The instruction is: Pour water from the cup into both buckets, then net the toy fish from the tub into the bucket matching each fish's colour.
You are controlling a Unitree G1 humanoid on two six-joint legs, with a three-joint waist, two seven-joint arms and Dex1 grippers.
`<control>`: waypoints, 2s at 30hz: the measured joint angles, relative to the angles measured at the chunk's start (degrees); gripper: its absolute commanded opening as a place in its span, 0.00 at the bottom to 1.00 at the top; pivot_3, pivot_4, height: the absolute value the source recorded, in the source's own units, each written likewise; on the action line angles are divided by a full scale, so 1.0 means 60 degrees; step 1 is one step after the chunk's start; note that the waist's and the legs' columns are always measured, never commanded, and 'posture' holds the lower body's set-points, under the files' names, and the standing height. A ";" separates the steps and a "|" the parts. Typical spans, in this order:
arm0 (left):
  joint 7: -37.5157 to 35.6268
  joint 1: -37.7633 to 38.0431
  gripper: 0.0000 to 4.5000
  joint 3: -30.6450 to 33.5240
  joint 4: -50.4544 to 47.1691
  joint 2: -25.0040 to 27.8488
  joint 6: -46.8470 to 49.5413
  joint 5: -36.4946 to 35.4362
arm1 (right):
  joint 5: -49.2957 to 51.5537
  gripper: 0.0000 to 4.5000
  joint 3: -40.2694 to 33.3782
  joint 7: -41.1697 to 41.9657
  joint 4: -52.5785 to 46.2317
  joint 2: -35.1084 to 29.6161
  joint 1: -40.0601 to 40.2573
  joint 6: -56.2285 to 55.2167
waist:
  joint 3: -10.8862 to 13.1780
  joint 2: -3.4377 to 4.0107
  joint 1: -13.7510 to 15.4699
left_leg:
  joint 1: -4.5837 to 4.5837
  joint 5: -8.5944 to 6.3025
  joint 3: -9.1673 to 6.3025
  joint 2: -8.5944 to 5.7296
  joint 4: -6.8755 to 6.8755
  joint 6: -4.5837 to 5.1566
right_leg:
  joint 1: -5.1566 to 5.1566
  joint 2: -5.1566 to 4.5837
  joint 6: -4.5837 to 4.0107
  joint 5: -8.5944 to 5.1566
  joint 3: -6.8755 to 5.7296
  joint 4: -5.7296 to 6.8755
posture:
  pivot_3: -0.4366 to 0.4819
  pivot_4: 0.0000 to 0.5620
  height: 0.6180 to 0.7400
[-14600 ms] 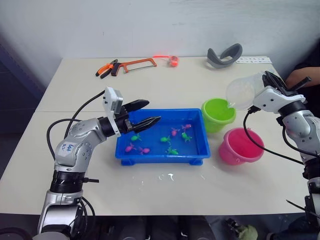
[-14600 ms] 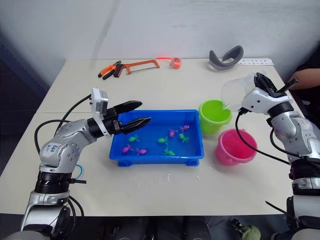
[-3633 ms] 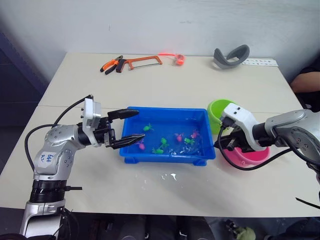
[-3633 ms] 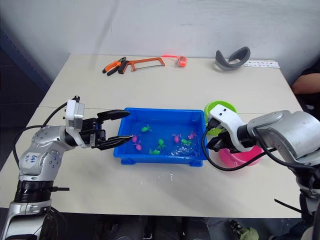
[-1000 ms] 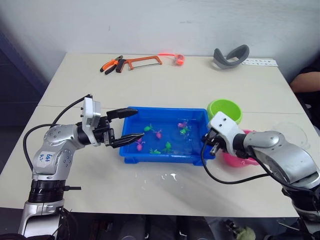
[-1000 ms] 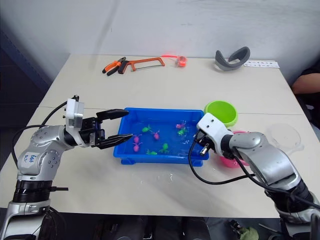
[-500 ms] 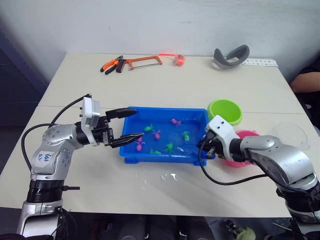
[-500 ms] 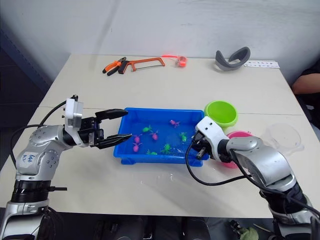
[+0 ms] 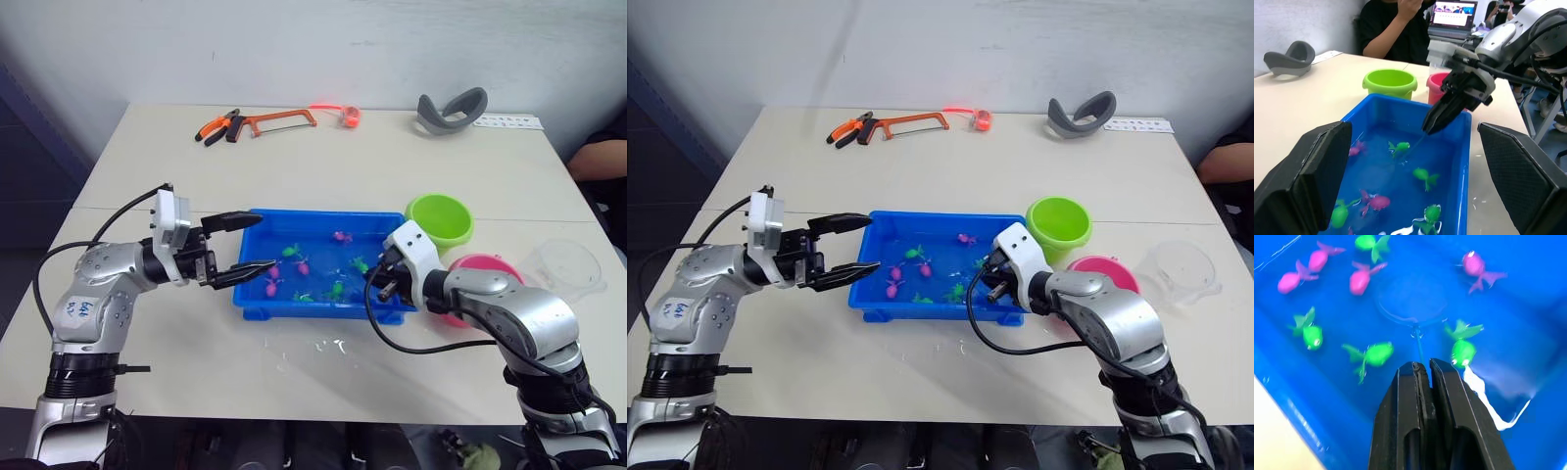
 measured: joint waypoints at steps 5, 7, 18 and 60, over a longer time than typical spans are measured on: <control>-0.0119 0.0072 1.00 0.0142 0.0047 0.0190 -0.0013 0.0001 | -0.0236 0.00 0.0003 -0.0242 0.0315 0.0109 -0.0133 -0.0398 | 0.0000 0.0000 0.0006 | 0.0000 0.0000 0.0001 -0.0001 0.0000 0.0000 | -0.0002 0.0000 0.0000 0.0000 0.0001 0.0001 | 0.48 0.27 1.00; -0.0146 0.0072 1.00 0.0142 0.0096 0.0195 -0.0013 0.0001 | -0.0293 0.00 0.0016 -0.0268 0.0319 0.0113 -0.0144 -0.0479 | 0.0000 0.0001 0.0001 | -0.0001 0.0000 0.0002 0.0000 -0.0001 0.0000 | -0.0004 0.0001 0.0000 0.0000 0.0002 0.0001 | 0.48 0.27 1.00; -0.0410 0.0236 1.00 0.0142 0.0317 0.0378 -0.0012 0.0000 | -0.0282 0.00 0.0028 -0.0251 0.0313 -0.0058 -0.0199 -0.0363 | 0.0000 0.0001 -0.0014 | -0.0005 0.0000 0.0030 0.0000 -0.0004 0.0001 | -0.0035 -0.0001 0.0000 0.0000 0.0009 0.0028 | 0.48 0.27 1.00; -0.0745 -0.0136 1.00 -0.0048 0.0348 0.0310 0.0222 -0.0027 | 0.1241 0.00 -0.2310 0.0734 -0.1912 -0.0955 0.1770 -0.0525 | 0.0000 0.0000 0.0036 | -0.0034 0.0002 0.0082 -0.0001 -0.0005 0.0005 | -0.0102 -0.0003 0.0000 0.0000 0.0021 0.0069 | 0.48 0.27 1.00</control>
